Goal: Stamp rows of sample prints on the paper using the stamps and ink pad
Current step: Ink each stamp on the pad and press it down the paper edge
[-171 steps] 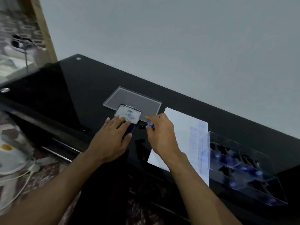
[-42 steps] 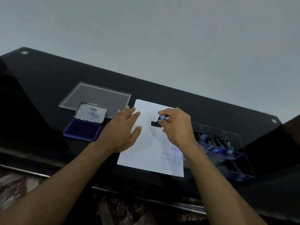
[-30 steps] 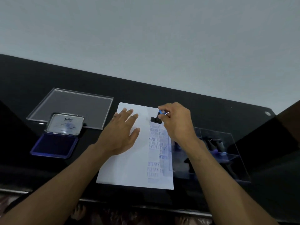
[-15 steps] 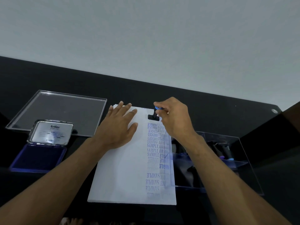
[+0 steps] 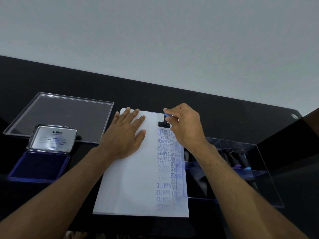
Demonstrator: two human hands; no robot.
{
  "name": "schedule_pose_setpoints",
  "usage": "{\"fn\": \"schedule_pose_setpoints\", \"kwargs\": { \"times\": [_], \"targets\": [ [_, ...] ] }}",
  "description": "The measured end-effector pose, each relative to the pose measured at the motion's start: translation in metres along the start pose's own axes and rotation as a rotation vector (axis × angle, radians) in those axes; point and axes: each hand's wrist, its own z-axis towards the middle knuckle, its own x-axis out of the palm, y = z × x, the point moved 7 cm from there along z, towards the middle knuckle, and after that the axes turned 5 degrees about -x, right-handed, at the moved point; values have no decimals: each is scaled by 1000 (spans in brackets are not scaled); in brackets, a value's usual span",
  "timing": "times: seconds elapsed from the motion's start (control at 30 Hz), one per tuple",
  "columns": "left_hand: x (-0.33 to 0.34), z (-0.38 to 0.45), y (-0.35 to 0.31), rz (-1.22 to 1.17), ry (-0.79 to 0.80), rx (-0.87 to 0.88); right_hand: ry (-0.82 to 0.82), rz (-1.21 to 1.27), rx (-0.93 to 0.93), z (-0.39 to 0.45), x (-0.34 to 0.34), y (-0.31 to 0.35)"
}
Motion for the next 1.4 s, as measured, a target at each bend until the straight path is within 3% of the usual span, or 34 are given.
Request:
{"fn": "schedule_pose_setpoints", "kwargs": {
  "times": [1.13,1.4],
  "targets": [
    [1,-1,0,10,0,-6,101,4,65,6,7,-2],
    [1,-1,0,9,-8,-4,45,-57,-4,8,3,1]
  ]
}}
